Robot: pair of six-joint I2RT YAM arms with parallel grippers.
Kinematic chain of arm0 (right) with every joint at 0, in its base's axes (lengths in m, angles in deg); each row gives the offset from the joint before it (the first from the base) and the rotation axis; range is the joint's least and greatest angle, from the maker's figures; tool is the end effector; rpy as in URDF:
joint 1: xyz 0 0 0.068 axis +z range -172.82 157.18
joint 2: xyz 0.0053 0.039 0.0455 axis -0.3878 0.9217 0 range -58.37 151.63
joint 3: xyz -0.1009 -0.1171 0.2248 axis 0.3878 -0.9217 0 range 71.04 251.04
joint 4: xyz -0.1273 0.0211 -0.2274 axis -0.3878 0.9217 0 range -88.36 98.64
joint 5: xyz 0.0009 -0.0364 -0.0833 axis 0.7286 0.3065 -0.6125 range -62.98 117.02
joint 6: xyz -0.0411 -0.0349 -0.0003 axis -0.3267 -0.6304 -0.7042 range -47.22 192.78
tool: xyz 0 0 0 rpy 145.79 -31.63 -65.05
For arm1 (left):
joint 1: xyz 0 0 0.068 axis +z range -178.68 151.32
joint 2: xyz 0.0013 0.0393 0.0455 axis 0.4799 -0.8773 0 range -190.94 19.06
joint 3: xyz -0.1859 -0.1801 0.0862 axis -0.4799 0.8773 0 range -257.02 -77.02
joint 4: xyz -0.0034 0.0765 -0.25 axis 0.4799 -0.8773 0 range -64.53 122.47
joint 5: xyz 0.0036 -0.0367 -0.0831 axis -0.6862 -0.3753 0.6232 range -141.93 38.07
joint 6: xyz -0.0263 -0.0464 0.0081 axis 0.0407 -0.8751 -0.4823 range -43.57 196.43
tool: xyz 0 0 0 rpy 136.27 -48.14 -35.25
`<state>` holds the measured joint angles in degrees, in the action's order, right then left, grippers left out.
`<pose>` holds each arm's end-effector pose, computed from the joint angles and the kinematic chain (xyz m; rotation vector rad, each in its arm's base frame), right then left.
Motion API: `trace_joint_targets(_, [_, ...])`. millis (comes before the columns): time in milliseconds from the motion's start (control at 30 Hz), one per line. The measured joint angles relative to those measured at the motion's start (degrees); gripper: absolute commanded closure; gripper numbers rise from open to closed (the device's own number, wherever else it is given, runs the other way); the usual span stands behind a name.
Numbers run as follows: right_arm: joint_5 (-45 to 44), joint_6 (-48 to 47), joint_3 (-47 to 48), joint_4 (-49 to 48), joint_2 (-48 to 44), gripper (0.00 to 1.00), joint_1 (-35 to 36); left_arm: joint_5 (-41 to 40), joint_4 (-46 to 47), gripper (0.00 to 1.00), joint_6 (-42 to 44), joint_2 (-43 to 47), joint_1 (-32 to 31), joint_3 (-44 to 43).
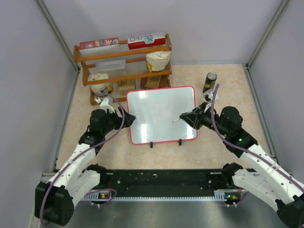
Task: Write a sentence on the whiteboard
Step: Adjust the whiteboard on the whiteboard stand.
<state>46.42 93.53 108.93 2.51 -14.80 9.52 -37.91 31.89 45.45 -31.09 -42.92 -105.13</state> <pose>0.1503 0.1092 0.3188 -0.4434 1.7197 0.9684 0.1923 -0.0579 0.2381 -0.1305 2.0270 -0.7484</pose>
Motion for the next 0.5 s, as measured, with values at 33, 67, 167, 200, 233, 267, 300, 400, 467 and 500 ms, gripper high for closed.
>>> trace_joint_targets(33, [0.00, 0.00, 0.00, 0.00, -0.02, 1.00, 0.00, 0.00, 0.00, 0.16, 0.09, 0.00, 0.00, -0.02])
trace_joint_targets(67, [0.00, 0.00, 0.00, 0.00, -0.04, 1.00, 0.00, 0.00, -0.07, 0.17, 0.15, 0.00, 0.00, -0.02])
trace_joint_targets(167, [0.00, 0.00, 0.00, 0.00, -0.22, 1.00, 0.00, 0.02, -0.35, 0.17, 0.37, 0.00, 0.02, -0.11])
trace_joint_targets(200, [-0.02, 0.00, 0.00, -0.02, -0.35, 1.00, 0.00, 0.00, -0.42, 0.16, 0.46, 0.00, 0.02, -0.15])
trace_joint_targets(233, [-0.02, 0.00, 0.00, -0.02, -0.46, 1.00, 0.00, 0.00, -0.48, 0.16, 0.50, 0.00, 0.02, -0.17])
trace_joint_targets(267, [-0.02, 0.00, 0.00, -0.02, -0.55, 1.00, 0.00, 0.02, -0.52, 0.17, 0.55, 0.00, 0.02, -0.20])
trace_joint_targets(300, [-0.02, 0.00, 0.00, -0.02, -0.59, 1.00, 0.00, 0.02, -0.63, 0.17, 0.63, 0.00, 0.02, -0.24])
trace_joint_targets(400, [0.00, 0.00, 0.00, -0.04, -0.59, 1.00, 0.00, 0.00, -0.74, 0.16, 0.70, 0.00, 0.02, -0.37])
trace_joint_targets(467, [-0.02, 0.00, 0.00, -0.04, -0.59, 1.00, 0.00, 0.00, -0.74, 0.16, 0.74, 0.00, 0.02, -0.39])
trace_joint_targets(500, [0.00, 0.00, 0.00, -0.04, -0.59, 1.00, 0.00, 0.00, -0.79, 0.16, 0.76, 0.00, 0.02, -0.39])
